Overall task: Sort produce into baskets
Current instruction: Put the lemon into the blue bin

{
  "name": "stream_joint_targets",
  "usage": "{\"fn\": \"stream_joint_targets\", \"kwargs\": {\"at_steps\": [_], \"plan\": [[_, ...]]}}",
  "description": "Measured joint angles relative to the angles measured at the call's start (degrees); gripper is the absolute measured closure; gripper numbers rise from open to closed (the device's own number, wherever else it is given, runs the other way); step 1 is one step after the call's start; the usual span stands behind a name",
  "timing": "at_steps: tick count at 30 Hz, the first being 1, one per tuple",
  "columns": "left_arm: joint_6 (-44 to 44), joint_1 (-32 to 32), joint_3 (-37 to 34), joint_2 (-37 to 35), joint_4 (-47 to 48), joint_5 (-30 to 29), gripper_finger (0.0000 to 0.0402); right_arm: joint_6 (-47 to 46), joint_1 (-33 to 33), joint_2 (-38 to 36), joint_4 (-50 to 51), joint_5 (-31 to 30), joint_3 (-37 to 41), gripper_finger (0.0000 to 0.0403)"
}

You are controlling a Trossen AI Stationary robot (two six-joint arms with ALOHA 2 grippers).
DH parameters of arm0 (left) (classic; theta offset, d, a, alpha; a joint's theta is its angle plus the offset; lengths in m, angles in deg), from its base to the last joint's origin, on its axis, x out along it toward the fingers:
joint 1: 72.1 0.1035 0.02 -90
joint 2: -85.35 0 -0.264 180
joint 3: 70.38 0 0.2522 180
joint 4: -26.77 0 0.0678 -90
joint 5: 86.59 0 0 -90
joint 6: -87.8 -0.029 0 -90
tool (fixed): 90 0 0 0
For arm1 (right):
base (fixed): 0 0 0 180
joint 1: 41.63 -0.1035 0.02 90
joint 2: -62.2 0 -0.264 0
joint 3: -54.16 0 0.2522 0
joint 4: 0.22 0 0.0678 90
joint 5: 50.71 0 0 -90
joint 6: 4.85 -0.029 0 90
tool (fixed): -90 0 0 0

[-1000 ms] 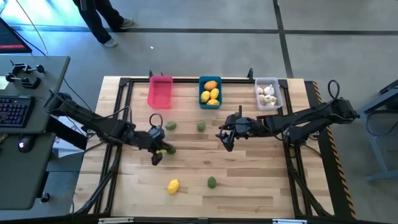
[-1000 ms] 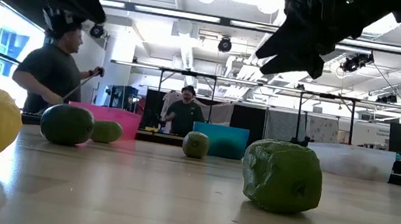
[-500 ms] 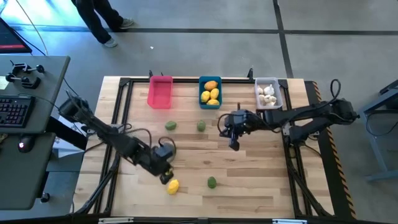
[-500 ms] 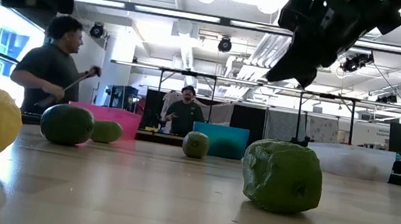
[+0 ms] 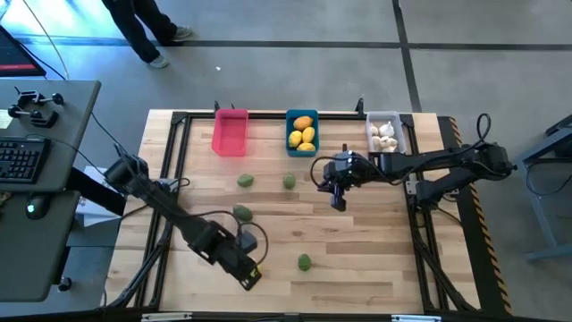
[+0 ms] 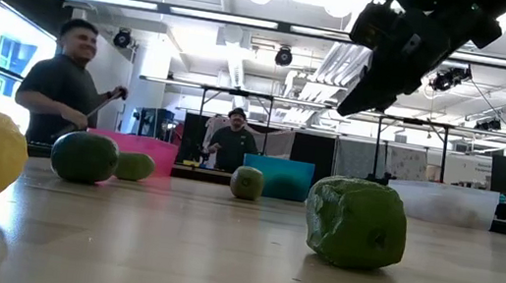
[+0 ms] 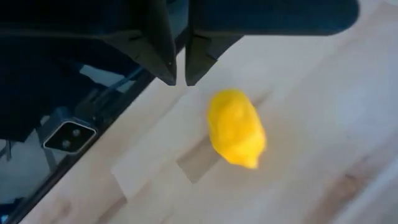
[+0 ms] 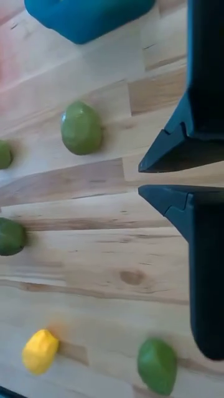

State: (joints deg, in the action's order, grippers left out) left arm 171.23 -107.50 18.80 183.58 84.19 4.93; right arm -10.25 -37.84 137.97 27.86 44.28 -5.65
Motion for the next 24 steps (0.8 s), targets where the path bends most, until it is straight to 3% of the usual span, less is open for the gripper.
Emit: {"fn": "stream_joint_targets", "kwargs": {"at_steps": [16, 24], "plan": [[10.51, 0.62, 2.25, 9.90, 1.34, 4.19, 0.0192, 2.90, -0.02, 0.00, 1.50, 0.00, 0.00, 0.0370], [14.27, -0.32, 2.25, 13.03, 1.62, 3.64, 0.0173, 2.86, -0.02, 0.00, 1.84, 0.00, 0.00, 0.0370]]}}
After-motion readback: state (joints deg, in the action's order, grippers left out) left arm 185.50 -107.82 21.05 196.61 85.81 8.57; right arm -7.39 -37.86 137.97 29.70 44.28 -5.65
